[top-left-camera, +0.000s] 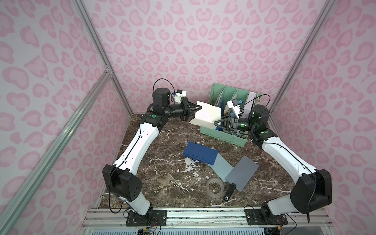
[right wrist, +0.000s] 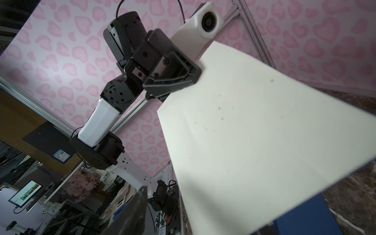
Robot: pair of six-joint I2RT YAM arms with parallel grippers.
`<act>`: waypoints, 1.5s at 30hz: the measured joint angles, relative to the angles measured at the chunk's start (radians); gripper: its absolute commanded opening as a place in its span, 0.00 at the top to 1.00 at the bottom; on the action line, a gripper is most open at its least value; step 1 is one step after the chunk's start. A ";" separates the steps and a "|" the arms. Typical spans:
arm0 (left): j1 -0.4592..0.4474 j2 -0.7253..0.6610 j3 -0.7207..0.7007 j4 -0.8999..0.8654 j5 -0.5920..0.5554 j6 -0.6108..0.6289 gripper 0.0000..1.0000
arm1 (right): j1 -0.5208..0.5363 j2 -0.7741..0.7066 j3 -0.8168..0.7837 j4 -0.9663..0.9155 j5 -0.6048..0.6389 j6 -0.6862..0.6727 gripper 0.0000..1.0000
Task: Take the letter paper out of the envelope
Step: Unfold the letter paper.
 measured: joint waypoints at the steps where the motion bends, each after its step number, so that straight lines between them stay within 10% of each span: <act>1: -0.001 0.000 -0.001 0.001 0.000 0.000 1.00 | 0.000 -0.003 0.000 0.000 0.000 0.005 0.47; 18: -0.002 0.012 -0.021 0.024 -0.022 0.000 0.98 | 0.043 -0.021 0.026 -0.092 0.050 -0.038 0.99; 26: 0.000 0.010 -0.019 -0.021 -0.059 0.024 0.28 | 0.085 -0.044 0.142 -0.370 0.233 -0.270 1.00; 35: 0.025 -0.068 -0.001 -0.235 -0.255 0.071 0.10 | 0.364 -0.139 0.054 -0.557 0.933 -0.668 1.00; 45: 0.030 -0.131 -0.040 -0.446 -0.394 -0.085 0.01 | 0.603 -0.187 -0.384 0.001 1.624 -1.405 1.00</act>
